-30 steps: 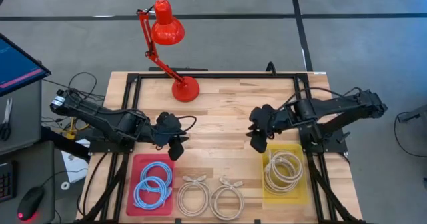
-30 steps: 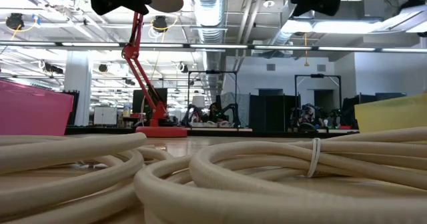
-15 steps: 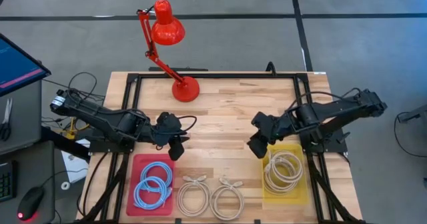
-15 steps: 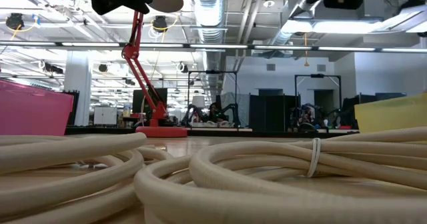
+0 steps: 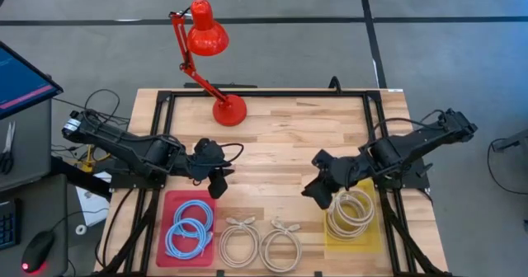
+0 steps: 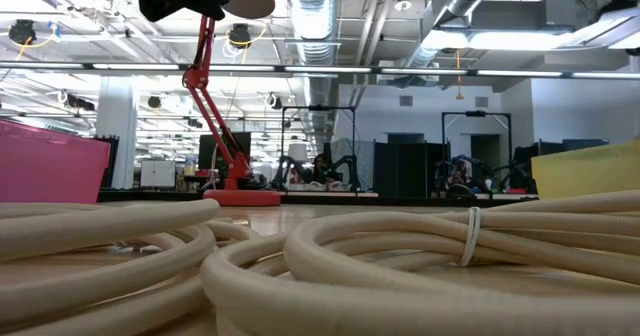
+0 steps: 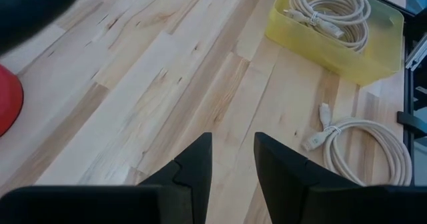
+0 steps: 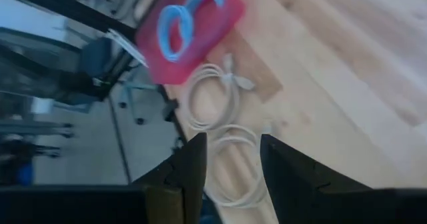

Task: Pick & Place USB Port
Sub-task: Put the light yellow charger cable into the yellow bin

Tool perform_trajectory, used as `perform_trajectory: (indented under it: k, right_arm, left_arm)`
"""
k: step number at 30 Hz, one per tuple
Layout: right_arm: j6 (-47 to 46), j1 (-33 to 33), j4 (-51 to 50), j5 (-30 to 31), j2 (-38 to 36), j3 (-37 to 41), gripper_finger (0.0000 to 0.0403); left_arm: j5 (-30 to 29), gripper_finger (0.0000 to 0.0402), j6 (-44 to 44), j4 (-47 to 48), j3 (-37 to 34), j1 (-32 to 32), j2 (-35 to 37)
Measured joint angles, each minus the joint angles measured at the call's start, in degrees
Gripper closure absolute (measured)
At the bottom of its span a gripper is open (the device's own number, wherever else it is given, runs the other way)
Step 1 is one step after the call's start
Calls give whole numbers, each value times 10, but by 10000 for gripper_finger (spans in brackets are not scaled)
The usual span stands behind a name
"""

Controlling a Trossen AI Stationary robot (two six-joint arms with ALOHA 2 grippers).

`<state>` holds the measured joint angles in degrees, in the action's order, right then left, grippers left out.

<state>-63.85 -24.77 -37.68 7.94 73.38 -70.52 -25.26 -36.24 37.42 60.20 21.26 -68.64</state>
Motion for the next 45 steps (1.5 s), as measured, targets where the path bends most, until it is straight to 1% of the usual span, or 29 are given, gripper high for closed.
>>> perform_trajectory:
  k: [4,9,15,17,19,21,23,26,29,35,40,45]
  right_arm:
    - [-5,-18,75,4,9,0,271]
    - [34,-47,170,32,24,-3,272]
    - [53,-71,189,41,46,-2,284]
    - [53,-86,179,40,53,1,287]
    - [49,-91,199,40,69,-2,289]
    - [44,-110,187,38,76,1,291]
    - [35,-124,197,40,86,0,294]
    - [3,-143,190,42,108,0,297]
    - [-49,-151,186,40,132,0,302]
    - [-151,-159,186,14,188,0,310]
    - [-211,-148,184,7,229,0,311]
    - [-251,-125,180,-5,260,0,312]
  left_arm:
    - [0,291,0,0,0,0,0]
    - [0,291,0,0,0,0,0]
    - [0,291,0,0,0,0,0]
    - [0,291,3,0,0,0,0]
    - [0,291,4,0,0,0,0]
    - [0,291,5,0,0,0,0]
    - [0,291,5,0,0,0,0]
    - [0,291,4,0,0,0,0]
    - [0,291,3,0,0,0,0]
    - [0,291,4,0,0,0,0]
    - [0,291,4,1,0,0,0]
    - [0,291,5,2,0,0,0]
